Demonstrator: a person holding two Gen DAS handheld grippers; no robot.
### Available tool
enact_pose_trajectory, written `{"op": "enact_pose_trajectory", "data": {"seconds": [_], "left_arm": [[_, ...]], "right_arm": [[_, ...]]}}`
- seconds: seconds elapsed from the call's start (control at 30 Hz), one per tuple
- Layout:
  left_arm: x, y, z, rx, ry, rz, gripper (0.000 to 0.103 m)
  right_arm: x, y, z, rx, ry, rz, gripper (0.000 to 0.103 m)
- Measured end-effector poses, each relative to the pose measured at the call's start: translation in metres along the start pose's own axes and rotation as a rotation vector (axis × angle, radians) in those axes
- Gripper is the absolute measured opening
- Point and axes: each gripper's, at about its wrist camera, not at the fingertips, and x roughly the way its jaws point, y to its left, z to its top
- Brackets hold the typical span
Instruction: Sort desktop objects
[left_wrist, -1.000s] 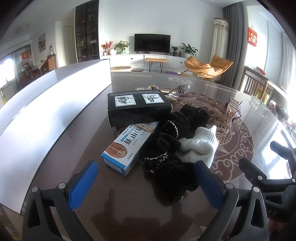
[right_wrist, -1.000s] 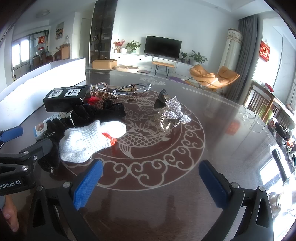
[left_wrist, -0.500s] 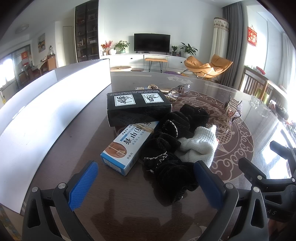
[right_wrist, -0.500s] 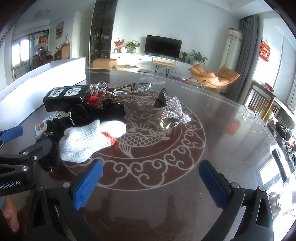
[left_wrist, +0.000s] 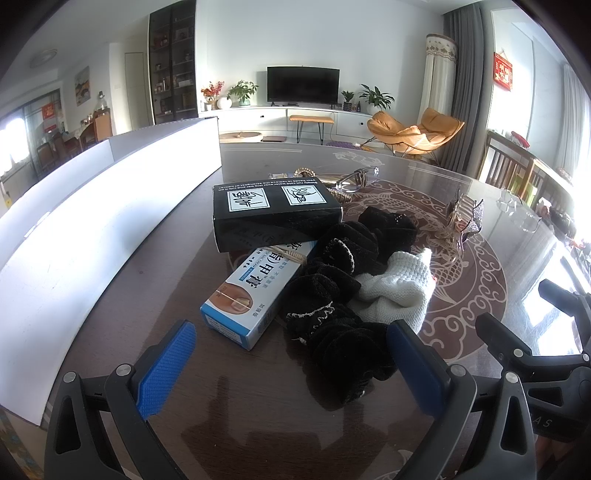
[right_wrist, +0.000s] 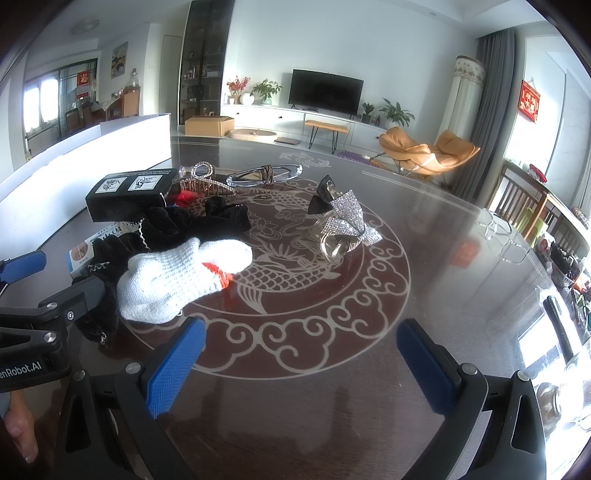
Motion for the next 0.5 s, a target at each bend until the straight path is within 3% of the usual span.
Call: {"op": "enact_pose_trajectory", "data": {"seconds": [0.33,0.5], "left_arm": [[0.004,0.005,-0.007,-0.032,0.022,0.014,0.103],[0.003,0.014,-0.009,-0.067,0.042,0.014,0.103]], "right_arm": [[0.008,-0.001,-0.004,0.008,0.043,0.007,0.103],[0.018,-0.009,-0.006,0.034,0.111,0.047,0.103]]}}
